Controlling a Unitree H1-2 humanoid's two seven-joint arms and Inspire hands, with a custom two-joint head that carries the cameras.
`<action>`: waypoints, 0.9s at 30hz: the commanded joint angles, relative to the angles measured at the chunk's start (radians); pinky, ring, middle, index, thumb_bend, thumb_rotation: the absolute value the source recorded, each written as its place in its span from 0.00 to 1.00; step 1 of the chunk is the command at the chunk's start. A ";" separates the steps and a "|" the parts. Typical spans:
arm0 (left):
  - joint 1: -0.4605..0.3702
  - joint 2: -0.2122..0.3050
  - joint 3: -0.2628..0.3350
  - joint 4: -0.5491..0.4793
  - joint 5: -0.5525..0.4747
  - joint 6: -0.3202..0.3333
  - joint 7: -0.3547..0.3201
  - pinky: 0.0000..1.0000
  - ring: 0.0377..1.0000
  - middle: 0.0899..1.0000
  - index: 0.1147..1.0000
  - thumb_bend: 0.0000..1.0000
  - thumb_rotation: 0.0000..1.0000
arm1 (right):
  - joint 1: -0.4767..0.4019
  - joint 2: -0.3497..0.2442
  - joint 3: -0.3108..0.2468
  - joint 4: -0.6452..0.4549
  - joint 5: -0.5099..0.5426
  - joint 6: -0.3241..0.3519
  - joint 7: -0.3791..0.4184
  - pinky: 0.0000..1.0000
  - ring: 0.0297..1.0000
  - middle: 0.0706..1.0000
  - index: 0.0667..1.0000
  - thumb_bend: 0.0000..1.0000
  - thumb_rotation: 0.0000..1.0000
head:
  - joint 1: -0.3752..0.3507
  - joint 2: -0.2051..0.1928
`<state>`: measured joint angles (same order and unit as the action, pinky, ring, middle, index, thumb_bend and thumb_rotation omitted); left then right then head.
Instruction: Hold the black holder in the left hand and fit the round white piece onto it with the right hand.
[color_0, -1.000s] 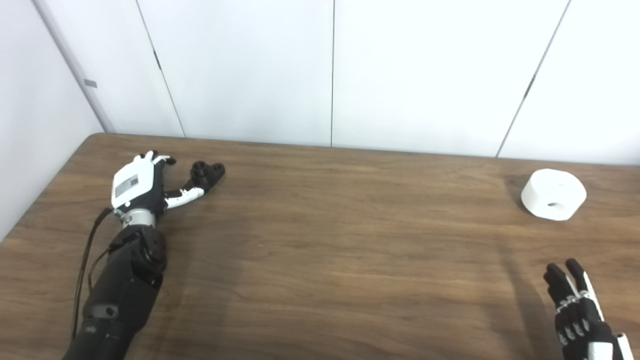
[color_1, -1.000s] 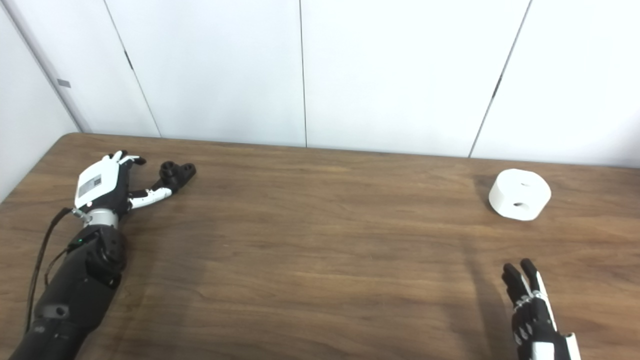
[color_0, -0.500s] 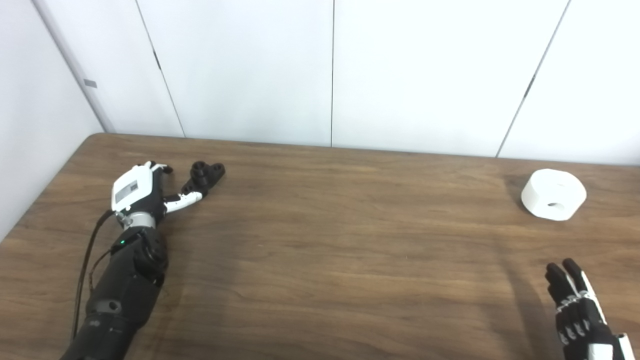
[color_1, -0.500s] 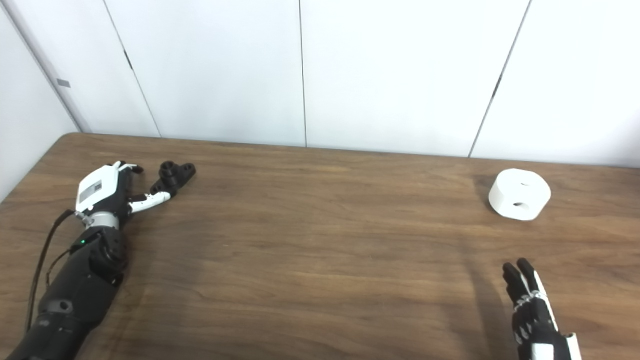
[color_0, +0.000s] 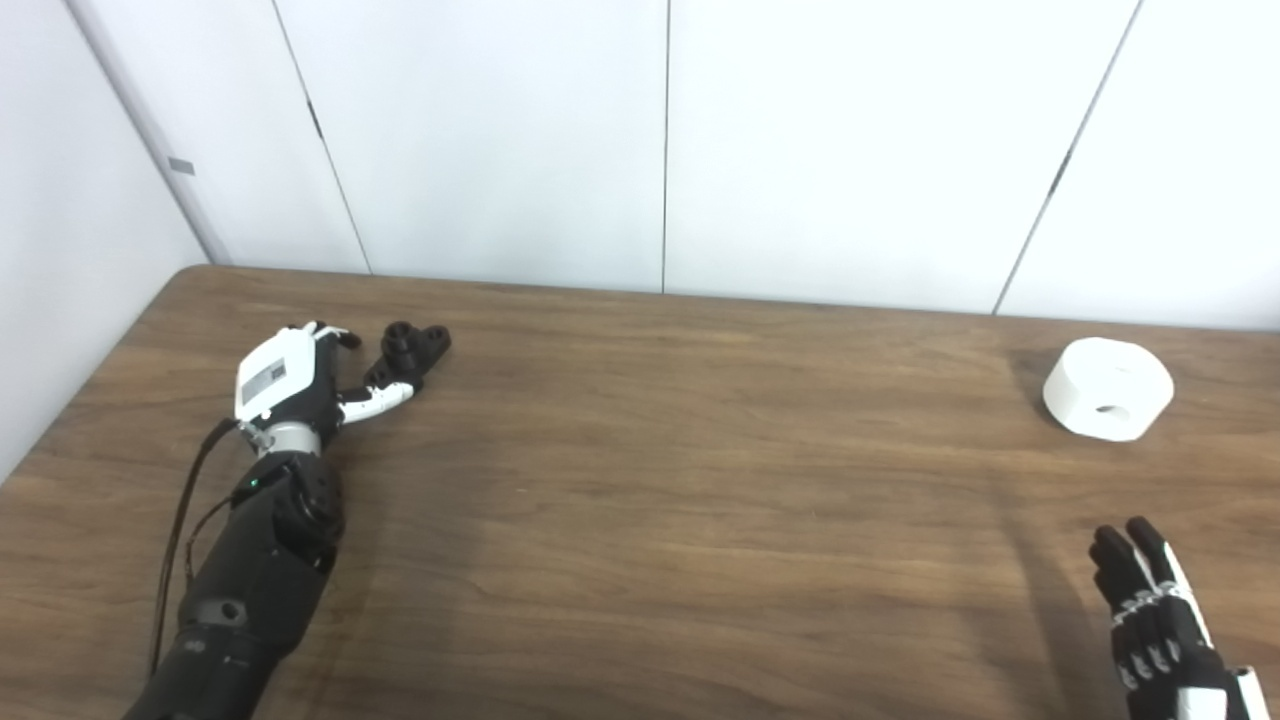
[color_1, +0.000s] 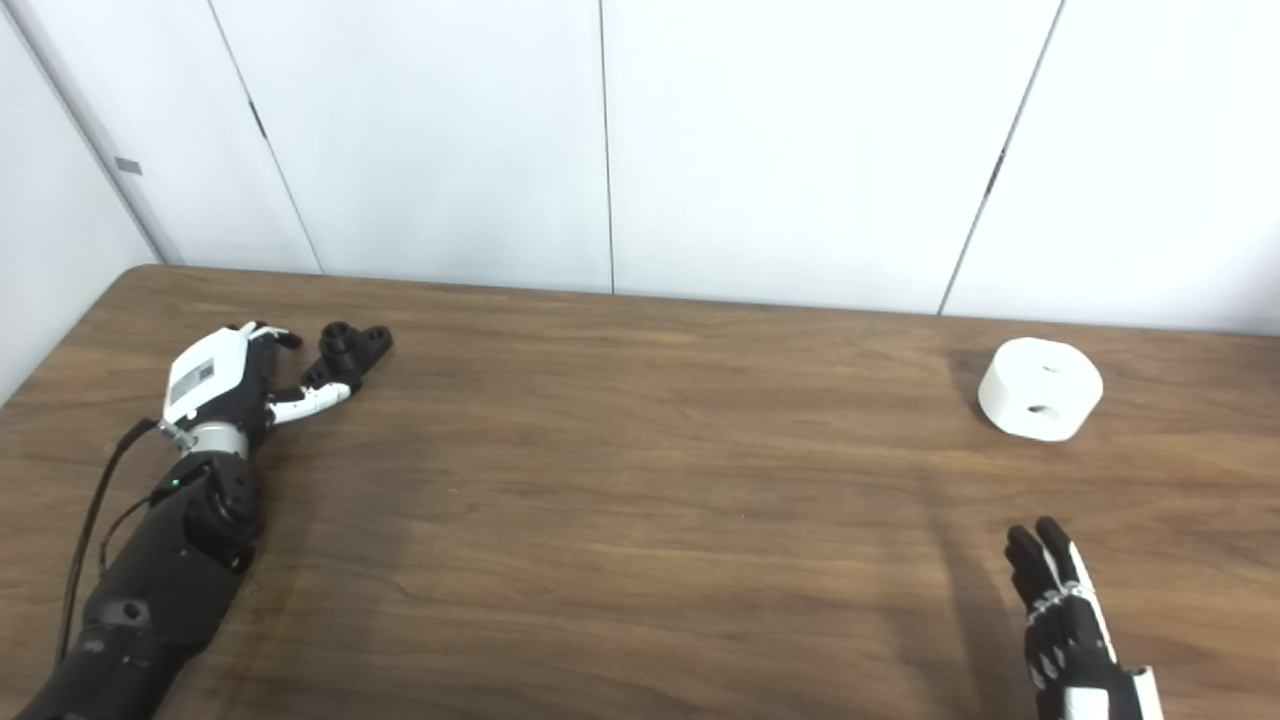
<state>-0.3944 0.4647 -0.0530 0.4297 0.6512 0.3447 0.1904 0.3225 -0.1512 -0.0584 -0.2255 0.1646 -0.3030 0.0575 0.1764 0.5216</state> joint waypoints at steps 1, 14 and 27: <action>-0.041 0.018 -0.001 -0.031 0.004 -0.014 0.028 1.00 1.00 0.93 0.75 0.89 0.49 | -0.008 0.043 0.017 0.059 -0.004 0.026 -0.004 0.99 0.95 0.93 0.95 0.55 0.99 | 0.001 0.001; -0.040 0.004 -0.007 -0.033 0.004 -0.012 0.039 1.00 1.00 0.91 0.72 0.88 0.46 | -0.006 0.041 0.015 0.052 -0.010 0.028 -0.004 0.98 0.94 0.92 0.95 0.55 0.99 | -0.003 0.005; -0.046 -0.004 -0.007 -0.028 -0.019 -0.031 0.052 1.00 0.99 0.89 0.68 0.86 0.40 | -0.004 0.045 0.015 0.044 0.001 0.032 -0.003 0.96 0.93 0.91 0.95 0.55 0.98 | -0.003 0.007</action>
<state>-0.3944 0.4464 -0.0612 0.4152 0.6270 0.3341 0.2137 0.3240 -0.1506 -0.0585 -0.2318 0.1567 -0.2832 0.0559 0.1733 0.5277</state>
